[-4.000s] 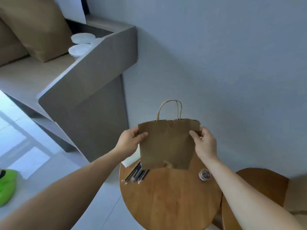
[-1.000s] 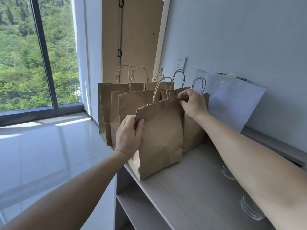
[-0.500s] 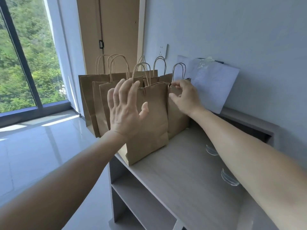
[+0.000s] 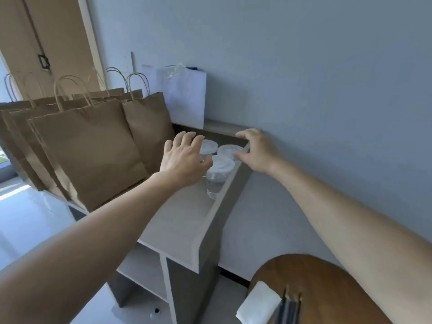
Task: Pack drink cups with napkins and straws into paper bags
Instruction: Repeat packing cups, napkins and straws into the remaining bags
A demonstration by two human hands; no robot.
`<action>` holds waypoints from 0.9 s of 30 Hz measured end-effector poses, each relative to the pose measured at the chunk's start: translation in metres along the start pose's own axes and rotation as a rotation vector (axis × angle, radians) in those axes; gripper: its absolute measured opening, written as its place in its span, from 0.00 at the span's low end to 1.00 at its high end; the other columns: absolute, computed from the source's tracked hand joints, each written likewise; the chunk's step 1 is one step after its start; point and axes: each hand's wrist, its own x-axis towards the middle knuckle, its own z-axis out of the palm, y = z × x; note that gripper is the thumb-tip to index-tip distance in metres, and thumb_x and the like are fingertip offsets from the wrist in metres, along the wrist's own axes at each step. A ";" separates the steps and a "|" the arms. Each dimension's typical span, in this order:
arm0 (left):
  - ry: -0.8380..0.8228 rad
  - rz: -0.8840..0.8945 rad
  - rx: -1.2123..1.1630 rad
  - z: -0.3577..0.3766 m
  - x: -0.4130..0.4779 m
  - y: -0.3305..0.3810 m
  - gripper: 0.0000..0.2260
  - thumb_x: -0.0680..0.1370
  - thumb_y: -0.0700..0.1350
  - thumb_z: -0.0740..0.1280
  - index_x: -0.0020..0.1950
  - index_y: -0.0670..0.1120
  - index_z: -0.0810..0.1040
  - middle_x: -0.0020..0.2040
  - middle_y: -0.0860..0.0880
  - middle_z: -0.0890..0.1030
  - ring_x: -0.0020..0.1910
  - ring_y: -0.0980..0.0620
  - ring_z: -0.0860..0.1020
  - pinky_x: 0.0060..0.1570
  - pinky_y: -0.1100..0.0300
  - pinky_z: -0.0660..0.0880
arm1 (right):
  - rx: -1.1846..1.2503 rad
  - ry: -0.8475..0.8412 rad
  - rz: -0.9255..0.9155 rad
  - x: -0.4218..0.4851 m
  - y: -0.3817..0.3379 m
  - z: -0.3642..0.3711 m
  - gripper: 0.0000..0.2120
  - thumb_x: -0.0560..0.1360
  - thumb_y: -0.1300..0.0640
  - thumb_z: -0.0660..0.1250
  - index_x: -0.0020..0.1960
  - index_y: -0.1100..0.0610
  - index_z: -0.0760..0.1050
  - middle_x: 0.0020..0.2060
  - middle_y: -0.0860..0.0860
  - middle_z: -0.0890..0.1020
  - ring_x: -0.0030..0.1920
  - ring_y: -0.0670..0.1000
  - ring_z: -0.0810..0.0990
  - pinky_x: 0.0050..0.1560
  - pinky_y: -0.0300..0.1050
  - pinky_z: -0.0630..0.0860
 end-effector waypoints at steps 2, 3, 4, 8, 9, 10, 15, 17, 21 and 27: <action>-0.022 0.043 -0.011 0.006 -0.001 0.041 0.27 0.79 0.58 0.58 0.77 0.49 0.63 0.77 0.49 0.62 0.77 0.47 0.55 0.73 0.47 0.55 | -0.036 0.022 0.042 -0.029 0.027 -0.025 0.26 0.73 0.54 0.74 0.69 0.58 0.73 0.67 0.55 0.73 0.67 0.54 0.72 0.67 0.45 0.67; -0.036 0.063 -0.017 0.009 -0.003 0.060 0.28 0.79 0.58 0.58 0.77 0.49 0.63 0.77 0.49 0.62 0.77 0.47 0.56 0.73 0.47 0.54 | -0.045 0.023 0.067 -0.044 0.040 -0.037 0.26 0.73 0.54 0.74 0.69 0.58 0.73 0.67 0.55 0.73 0.67 0.55 0.72 0.67 0.46 0.67; -0.050 0.084 -0.022 0.012 -0.004 0.079 0.27 0.79 0.58 0.59 0.76 0.49 0.63 0.77 0.49 0.63 0.77 0.47 0.56 0.73 0.48 0.54 | -0.052 0.020 0.091 -0.057 0.053 -0.048 0.26 0.74 0.54 0.73 0.69 0.58 0.72 0.67 0.56 0.73 0.67 0.55 0.72 0.68 0.47 0.67; -0.101 0.158 -0.050 0.032 -0.011 0.142 0.26 0.78 0.58 0.60 0.74 0.50 0.65 0.75 0.49 0.64 0.75 0.48 0.58 0.72 0.48 0.55 | -0.073 0.030 0.199 -0.103 0.101 -0.087 0.26 0.74 0.54 0.73 0.69 0.57 0.72 0.68 0.55 0.71 0.68 0.55 0.71 0.69 0.48 0.66; -0.117 0.176 -0.050 0.038 -0.011 0.154 0.26 0.78 0.58 0.60 0.74 0.50 0.65 0.75 0.49 0.64 0.75 0.47 0.58 0.71 0.48 0.56 | -0.077 0.035 0.228 -0.113 0.112 -0.095 0.26 0.74 0.53 0.73 0.69 0.57 0.72 0.68 0.55 0.71 0.68 0.54 0.71 0.69 0.48 0.66; -0.133 0.195 -0.046 0.045 -0.012 0.166 0.26 0.78 0.58 0.60 0.74 0.50 0.65 0.75 0.49 0.64 0.75 0.47 0.58 0.71 0.48 0.56 | -0.084 0.037 0.256 -0.122 0.123 -0.101 0.26 0.74 0.52 0.73 0.69 0.56 0.72 0.69 0.54 0.71 0.68 0.54 0.71 0.69 0.48 0.67; -0.225 0.292 -0.057 0.083 -0.011 0.219 0.27 0.79 0.59 0.59 0.76 0.49 0.63 0.75 0.48 0.64 0.75 0.46 0.58 0.71 0.48 0.56 | -0.121 0.045 0.399 -0.161 0.173 -0.121 0.26 0.74 0.52 0.72 0.69 0.56 0.72 0.69 0.54 0.70 0.69 0.54 0.70 0.68 0.46 0.66; -0.254 0.341 -0.066 0.099 -0.006 0.237 0.28 0.79 0.60 0.58 0.76 0.50 0.63 0.76 0.48 0.64 0.76 0.45 0.58 0.72 0.47 0.56 | -0.137 0.039 0.458 -0.172 0.190 -0.125 0.26 0.74 0.51 0.72 0.69 0.57 0.72 0.70 0.55 0.70 0.69 0.55 0.70 0.69 0.47 0.66; -0.312 0.428 -0.096 0.129 0.009 0.272 0.28 0.80 0.60 0.57 0.77 0.49 0.61 0.77 0.47 0.63 0.76 0.44 0.59 0.73 0.45 0.56 | -0.149 0.025 0.584 -0.196 0.218 -0.132 0.27 0.75 0.50 0.71 0.71 0.56 0.70 0.70 0.54 0.69 0.70 0.54 0.69 0.69 0.49 0.67; -0.454 0.598 -0.193 0.182 0.004 0.335 0.29 0.80 0.60 0.56 0.78 0.48 0.60 0.77 0.46 0.62 0.76 0.45 0.58 0.73 0.45 0.56 | -0.191 0.058 0.786 -0.254 0.257 -0.142 0.26 0.76 0.50 0.70 0.71 0.55 0.70 0.70 0.52 0.68 0.70 0.53 0.68 0.69 0.50 0.68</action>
